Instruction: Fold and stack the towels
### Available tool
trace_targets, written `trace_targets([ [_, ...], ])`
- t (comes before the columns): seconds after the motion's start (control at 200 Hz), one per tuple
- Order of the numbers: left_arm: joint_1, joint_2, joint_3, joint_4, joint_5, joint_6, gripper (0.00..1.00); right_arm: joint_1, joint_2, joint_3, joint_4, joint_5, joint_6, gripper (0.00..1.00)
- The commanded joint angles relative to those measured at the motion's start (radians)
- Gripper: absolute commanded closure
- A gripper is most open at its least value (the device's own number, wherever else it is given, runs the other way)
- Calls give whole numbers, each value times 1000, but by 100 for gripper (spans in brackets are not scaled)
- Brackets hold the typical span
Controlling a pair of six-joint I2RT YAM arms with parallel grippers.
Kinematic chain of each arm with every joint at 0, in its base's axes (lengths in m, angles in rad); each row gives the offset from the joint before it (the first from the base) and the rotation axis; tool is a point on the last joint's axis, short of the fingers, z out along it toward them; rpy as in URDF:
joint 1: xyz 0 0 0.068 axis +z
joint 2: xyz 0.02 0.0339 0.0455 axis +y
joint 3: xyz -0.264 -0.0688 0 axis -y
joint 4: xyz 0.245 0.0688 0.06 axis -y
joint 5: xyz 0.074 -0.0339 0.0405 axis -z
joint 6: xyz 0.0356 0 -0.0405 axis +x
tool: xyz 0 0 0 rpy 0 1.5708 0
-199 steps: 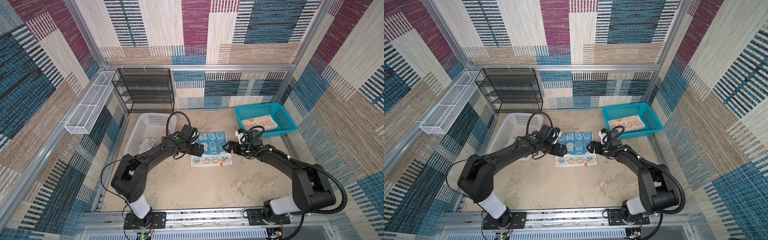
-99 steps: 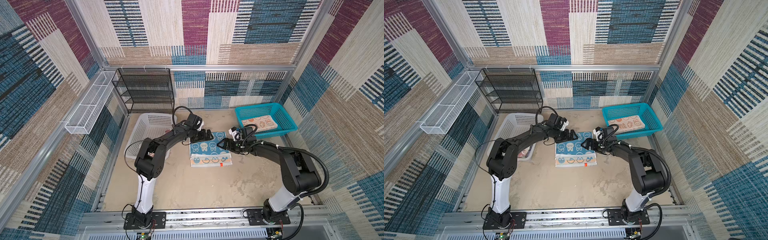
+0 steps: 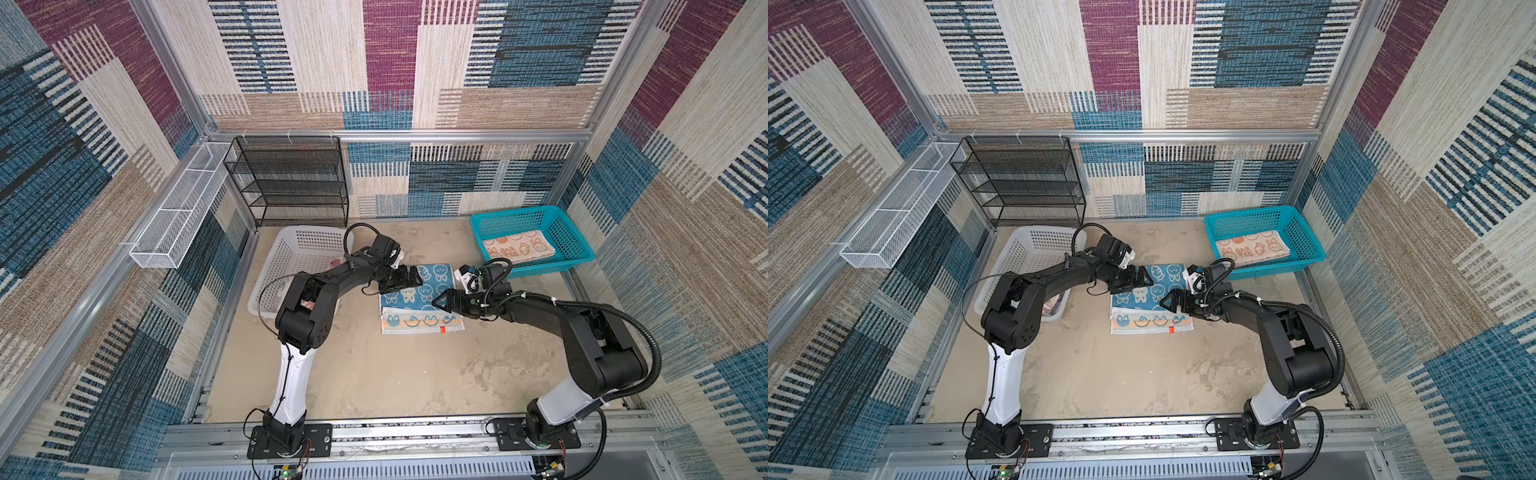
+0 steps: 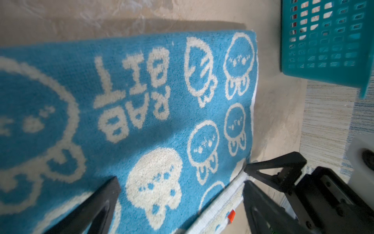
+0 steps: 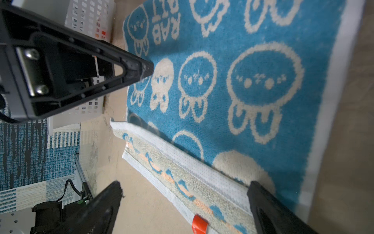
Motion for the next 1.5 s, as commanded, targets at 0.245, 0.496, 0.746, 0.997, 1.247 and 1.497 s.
trace_targets([
  [0.245, -1, 17, -36, -25, -14, -5, 1, 31, -132, -123, -35, 29, 6, 1],
  [0.496, 5, 26, -33, -28, -10, -9, 1, 33, -177, -35, -100, 53, -26, 1],
  [0.746, 61, 5, -4, 10, 78, -102, 1, 60, -7, 107, 31, 22, -43, 1],
  [0.997, 95, 28, 125, -14, 167, -156, 1, 170, 142, 257, -36, 149, -146, 1],
  [1.247, 124, 106, 224, -55, 184, -158, 1, 244, 232, 317, -51, 202, -216, 1],
  [1.497, 128, 161, 215, -56, 181, -147, 1, 310, 292, 356, -76, 226, -263, 1],
])
